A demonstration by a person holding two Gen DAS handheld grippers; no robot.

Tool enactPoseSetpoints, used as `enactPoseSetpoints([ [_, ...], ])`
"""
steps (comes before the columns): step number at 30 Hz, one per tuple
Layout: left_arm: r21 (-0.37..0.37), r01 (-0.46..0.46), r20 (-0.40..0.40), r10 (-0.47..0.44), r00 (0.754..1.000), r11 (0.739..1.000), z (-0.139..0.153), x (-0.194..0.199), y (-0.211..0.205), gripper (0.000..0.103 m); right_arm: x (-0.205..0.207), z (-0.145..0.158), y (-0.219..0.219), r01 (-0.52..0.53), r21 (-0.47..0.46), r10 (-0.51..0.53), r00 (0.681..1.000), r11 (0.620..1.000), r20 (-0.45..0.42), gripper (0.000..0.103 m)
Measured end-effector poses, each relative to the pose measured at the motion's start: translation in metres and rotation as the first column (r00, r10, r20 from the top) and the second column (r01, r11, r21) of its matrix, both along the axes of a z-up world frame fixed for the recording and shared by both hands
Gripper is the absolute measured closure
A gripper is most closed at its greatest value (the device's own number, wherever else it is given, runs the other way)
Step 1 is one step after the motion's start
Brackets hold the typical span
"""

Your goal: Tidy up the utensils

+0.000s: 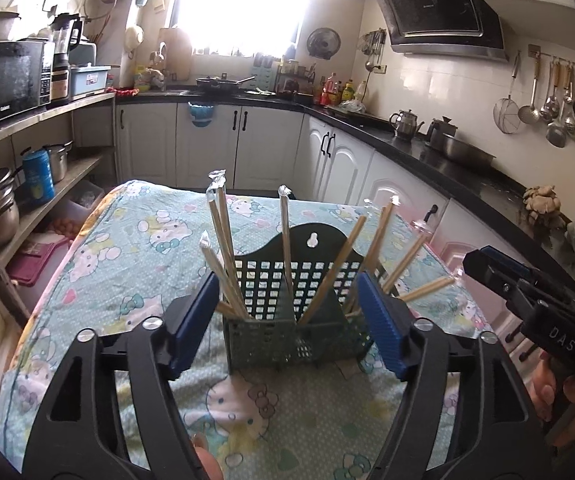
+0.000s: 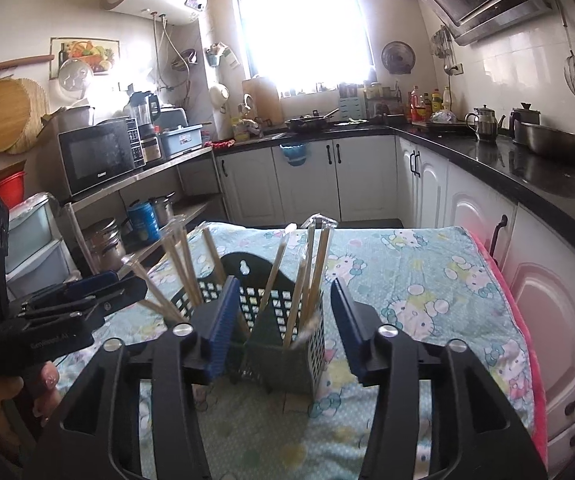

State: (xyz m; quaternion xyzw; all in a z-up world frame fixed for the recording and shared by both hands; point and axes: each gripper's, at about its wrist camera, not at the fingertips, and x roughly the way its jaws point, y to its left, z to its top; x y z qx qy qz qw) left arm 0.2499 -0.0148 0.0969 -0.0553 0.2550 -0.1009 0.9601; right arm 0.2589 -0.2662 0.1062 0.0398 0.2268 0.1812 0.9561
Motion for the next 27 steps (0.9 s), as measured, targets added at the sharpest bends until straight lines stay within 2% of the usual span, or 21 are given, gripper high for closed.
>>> enactPoseSetpoints([
  [7,-0.005,0.015,0.009,-0.015,1.0,1.0,0.001,-0.026,0.002,0.022,-0.031,0.001,-0.005,-0.005,0.003,0.005,1.0,1.0,0.006,0.041],
  [11,-0.009,0.02,0.014,-0.02,1.0,1.0,-0.003,-0.042,0.003,0.012,-0.051,-0.001,-0.005,-0.012,-0.005,0.012,1.0,1.0,0.016,0.03],
  [18,-0.008,0.019,-0.005,-0.019,1.0,1.0,-0.018,-0.062,0.009,0.012,-0.082,-0.008,-0.001,-0.011,-0.023,0.012,0.999,1.0,0.035,0.017],
  [27,-0.013,0.016,-0.039,-0.017,0.999,1.0,-0.044,-0.084,0.013,0.012,-0.104,-0.038,0.005,-0.016,-0.053,0.017,1.0,0.998,0.015,0.013],
])
